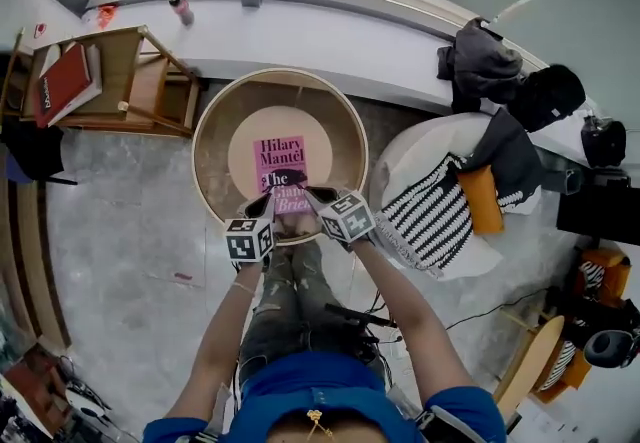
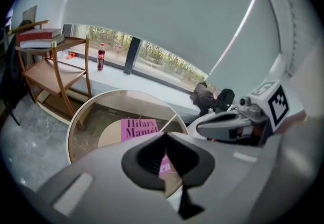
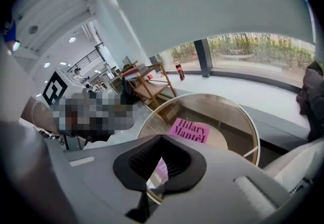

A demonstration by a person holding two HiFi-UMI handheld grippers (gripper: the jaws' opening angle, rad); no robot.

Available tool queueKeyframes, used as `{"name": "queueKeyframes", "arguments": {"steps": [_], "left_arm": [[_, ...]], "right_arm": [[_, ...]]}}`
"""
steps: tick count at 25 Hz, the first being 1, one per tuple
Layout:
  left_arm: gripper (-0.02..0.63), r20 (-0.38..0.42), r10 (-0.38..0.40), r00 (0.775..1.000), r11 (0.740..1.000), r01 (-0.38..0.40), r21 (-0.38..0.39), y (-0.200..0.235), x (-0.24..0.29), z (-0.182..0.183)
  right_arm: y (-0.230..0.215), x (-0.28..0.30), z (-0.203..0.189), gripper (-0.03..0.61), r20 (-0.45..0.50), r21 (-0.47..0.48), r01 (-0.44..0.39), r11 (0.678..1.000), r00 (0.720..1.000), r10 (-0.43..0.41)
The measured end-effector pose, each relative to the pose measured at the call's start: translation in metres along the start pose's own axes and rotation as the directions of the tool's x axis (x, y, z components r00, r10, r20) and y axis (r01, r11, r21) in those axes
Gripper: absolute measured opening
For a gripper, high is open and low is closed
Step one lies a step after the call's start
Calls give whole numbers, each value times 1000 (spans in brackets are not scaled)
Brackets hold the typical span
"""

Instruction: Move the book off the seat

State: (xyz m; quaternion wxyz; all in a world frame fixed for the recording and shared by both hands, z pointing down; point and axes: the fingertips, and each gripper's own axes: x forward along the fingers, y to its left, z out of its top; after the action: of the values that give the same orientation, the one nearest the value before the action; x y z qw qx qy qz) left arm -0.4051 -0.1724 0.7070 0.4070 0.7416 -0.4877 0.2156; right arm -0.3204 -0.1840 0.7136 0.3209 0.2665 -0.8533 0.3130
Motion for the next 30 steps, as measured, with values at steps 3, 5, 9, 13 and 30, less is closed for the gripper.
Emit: {"name": "queueKeyframes", "arguments": {"steps": [3, 5, 9, 13, 30], "left_arm": [[2, 60, -31, 998, 999, 29, 41, -27, -35, 19], [2, 103, -41, 994, 997, 35, 63, -42, -56, 35], [2, 199, -64, 978, 996, 50, 77, -70, -89, 69], [2, 280, -100, 955, 989, 65, 131, -97, -124, 94], [2, 504, -205, 839, 955, 58, 291, -175, -239, 167]], "right_arm": [[28, -36, 32, 0, 85, -65, -49, 997, 995, 54], [42, -61, 56, 0, 151, -108, -73, 991, 985, 89], [62, -107, 98, -1, 262, -200, -88, 976, 955, 140], [84, -145, 121, -1, 341, -256, -76, 964, 926, 163], [143, -273, 185, -1, 583, -356, 100, 929, 800, 138]]}}
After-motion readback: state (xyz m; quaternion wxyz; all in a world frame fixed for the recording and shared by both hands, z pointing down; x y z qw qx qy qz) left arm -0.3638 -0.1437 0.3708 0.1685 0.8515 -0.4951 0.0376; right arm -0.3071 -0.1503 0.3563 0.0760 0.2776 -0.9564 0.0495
